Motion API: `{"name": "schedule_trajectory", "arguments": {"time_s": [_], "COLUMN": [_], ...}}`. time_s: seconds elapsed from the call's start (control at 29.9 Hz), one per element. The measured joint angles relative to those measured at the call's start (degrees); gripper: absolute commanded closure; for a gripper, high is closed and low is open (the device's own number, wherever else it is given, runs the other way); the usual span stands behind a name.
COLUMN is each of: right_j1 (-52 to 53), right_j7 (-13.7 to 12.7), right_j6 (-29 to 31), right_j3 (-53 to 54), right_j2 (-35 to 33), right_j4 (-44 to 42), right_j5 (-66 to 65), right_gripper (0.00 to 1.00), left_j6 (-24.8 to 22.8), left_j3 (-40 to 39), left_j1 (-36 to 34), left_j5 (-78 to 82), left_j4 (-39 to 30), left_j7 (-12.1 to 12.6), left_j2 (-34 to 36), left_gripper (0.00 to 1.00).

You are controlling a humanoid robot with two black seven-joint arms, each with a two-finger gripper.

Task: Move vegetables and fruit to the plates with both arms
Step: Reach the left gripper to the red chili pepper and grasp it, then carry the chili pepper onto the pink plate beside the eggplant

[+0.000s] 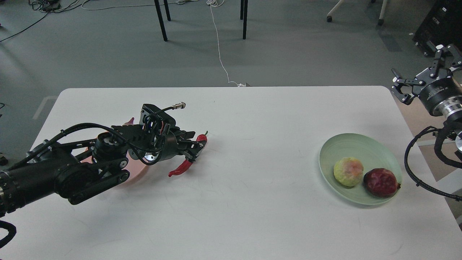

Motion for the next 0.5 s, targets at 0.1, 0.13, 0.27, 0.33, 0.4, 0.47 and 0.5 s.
{"name": "schedule_trajectory", "arguments": {"time_s": [0.1, 0.13, 0.27, 0.33, 0.4, 0.47, 0.5], "right_j1": [0.0, 0.0, -0.08, -0.08, -0.09, -0.09, -0.08], "right_j7": [0.01, 0.03, 0.05, 0.06, 0.07, 0.07, 0.07], "right_j6": [0.0, 0.0, 0.0, 0.0, 0.0, 0.0, 0.0], "right_j3": [-0.01, -0.05, -0.1, -0.1, -0.1, -0.09, -0.08], "right_j2": [0.07, 0.1, 0.18, 0.18, 0.18, 0.18, 0.18], "right_j4": [-0.04, -0.11, -0.17, -0.17, -0.17, -0.17, -0.18], "right_j5": [0.0, -0.07, -1.2, -1.41, -1.47, -1.48, -1.49], "right_gripper": [0.02, 0.02, 0.02, 0.02, 0.02, 0.02, 0.02], "left_j6": [0.32, 0.38, 0.51, 0.51, 0.51, 0.49, 0.49], "left_j3": [0.05, 0.05, 0.03, -0.02, -0.04, -0.2, -0.39], "left_j1": [1.7, 2.03, 2.5, 2.5, 2.49, 2.36, 2.26], "left_j5": [-0.1, -0.11, -0.1, -0.1, -0.04, -0.03, -0.05], "left_j4": [0.06, 0.09, 0.39, 0.43, 0.43, 0.4, 0.22], "left_j7": [0.0, 0.0, 0.0, 0.0, 0.0, -0.02, -0.03], "left_j2": [-0.02, -0.07, -0.2, -0.2, -0.14, 0.27, 0.57], "left_gripper": [0.62, 0.63, 0.8, 0.91, 0.93, 0.94, 0.94]}}
